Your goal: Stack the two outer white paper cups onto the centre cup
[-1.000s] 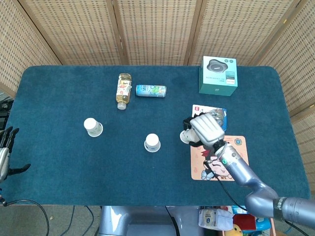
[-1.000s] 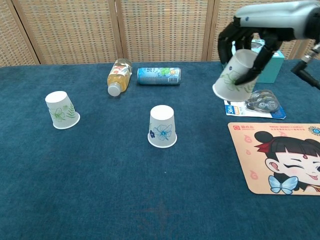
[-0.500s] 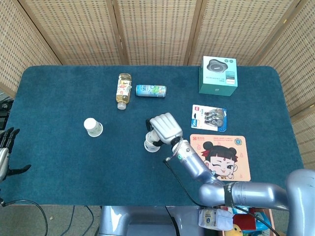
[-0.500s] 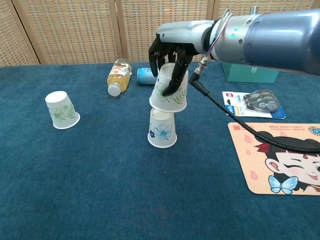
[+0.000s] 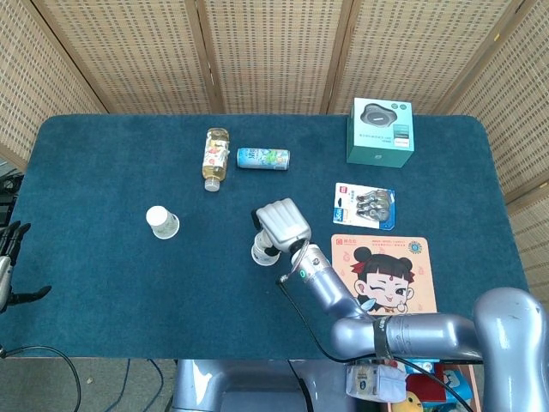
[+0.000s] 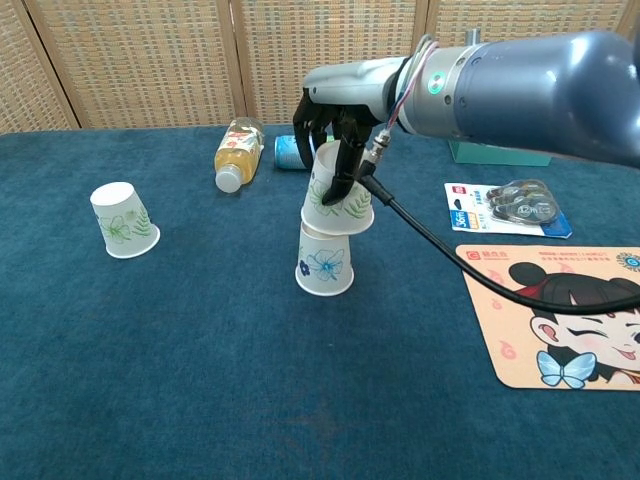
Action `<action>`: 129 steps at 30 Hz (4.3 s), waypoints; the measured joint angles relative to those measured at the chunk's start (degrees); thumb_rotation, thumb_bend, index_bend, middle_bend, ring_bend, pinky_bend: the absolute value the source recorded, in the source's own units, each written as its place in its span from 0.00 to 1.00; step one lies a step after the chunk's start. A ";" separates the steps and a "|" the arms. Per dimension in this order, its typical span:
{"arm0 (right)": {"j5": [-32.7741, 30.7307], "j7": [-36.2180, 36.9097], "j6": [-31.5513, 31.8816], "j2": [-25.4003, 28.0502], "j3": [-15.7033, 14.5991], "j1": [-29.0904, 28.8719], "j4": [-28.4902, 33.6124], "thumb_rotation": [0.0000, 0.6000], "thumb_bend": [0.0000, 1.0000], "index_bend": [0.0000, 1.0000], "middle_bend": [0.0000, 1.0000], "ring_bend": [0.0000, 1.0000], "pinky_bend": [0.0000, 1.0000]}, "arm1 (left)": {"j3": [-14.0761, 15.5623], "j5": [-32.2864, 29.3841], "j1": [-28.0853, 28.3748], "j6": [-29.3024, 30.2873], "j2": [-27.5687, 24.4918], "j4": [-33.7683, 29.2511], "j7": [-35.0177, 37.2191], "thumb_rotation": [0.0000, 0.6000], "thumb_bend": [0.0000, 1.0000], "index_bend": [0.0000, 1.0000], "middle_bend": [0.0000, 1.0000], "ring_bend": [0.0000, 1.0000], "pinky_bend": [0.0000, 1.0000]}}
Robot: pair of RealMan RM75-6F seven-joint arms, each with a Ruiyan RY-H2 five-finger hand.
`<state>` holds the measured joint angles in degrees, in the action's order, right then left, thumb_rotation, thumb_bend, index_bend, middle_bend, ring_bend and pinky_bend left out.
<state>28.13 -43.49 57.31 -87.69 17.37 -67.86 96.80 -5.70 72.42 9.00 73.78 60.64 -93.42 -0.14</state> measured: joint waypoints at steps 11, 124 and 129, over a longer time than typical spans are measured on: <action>-2.27 0.02 0.15 -0.32 -0.52 -1.79 -0.43 1.00 0.33 0.51 0.59 0.52 0.48 | 0.00 -0.52 0.20 -0.25 0.20 0.13 -0.34 1.00 0.04 0.00 0.00 0.00 0.00; 59.80 46.43 35.62 17.12 -14.29 54.35 -17.98 1.00 0.00 0.00 0.00 0.00 0.00 | -3.72 1.70 34.95 -32.66 27.16 37.81 7.16 1.00 0.17 0.45 0.48 0.43 0.45; 60.13 46.71 35.33 17.24 -13.78 54.68 -17.88 1.00 0.00 0.00 0.00 0.00 0.00 | -3.99 1.93 34.78 -30.74 26.49 36.75 7.14 1.00 0.17 0.45 0.48 0.43 0.45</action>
<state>88.26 3.23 92.64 -70.45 3.59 -13.17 78.91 -9.69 74.34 43.79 43.04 87.13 -56.67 7.00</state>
